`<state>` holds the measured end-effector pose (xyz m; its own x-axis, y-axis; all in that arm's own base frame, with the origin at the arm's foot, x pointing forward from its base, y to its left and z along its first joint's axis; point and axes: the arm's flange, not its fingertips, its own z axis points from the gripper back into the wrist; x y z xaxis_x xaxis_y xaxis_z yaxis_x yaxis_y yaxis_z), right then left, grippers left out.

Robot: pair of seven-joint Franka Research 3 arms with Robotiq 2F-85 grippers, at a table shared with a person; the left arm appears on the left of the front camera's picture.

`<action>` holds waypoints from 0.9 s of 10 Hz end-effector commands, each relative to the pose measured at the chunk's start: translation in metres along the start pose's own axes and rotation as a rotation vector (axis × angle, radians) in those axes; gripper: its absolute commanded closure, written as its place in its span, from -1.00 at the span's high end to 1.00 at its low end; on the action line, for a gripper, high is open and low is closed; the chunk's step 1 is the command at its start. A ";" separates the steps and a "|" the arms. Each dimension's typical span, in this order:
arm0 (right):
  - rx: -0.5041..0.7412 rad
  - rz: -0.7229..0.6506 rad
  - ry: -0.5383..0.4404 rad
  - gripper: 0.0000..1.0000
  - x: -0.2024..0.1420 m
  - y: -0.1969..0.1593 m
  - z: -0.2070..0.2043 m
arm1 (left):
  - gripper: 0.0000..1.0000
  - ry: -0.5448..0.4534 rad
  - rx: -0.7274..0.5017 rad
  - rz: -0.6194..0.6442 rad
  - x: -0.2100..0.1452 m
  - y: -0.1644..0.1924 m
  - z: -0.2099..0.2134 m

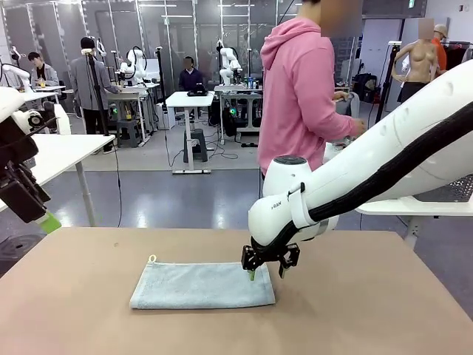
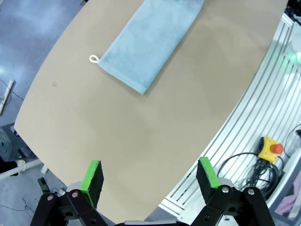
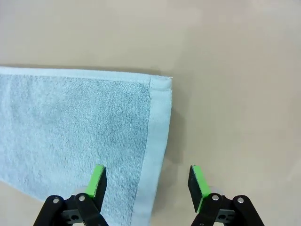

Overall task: Fold the towels and place them in the basket.
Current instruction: When a person lays out a Towel with hook on the table, fold it in half twice.

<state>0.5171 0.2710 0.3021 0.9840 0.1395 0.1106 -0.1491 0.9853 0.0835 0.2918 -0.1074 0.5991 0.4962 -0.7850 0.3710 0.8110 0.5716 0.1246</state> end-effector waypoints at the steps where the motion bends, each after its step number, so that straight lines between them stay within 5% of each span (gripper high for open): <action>1: -0.017 -0.052 0.007 0.74 0.009 0.008 -0.006 | 1.00 0.017 0.013 0.003 0.003 0.002 0.003; 3: -0.009 -0.055 0.032 0.57 0.011 0.007 -0.013 | 1.00 0.017 0.013 0.003 0.003 0.002 0.003; 6: -0.006 -0.051 0.048 -1.00 0.013 0.008 -0.017 | 1.00 0.017 0.013 0.003 0.003 0.002 0.003; 9: 0.004 -0.053 0.064 -1.00 0.013 0.007 -0.022 | 1.00 0.017 0.013 0.003 0.003 0.002 0.003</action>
<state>0.5292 0.2791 0.2941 0.9905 0.1197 0.0684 -0.1255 0.9881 0.0885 0.2918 -0.1073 0.5992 0.4962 -0.7849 0.3711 0.8110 0.5716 0.1245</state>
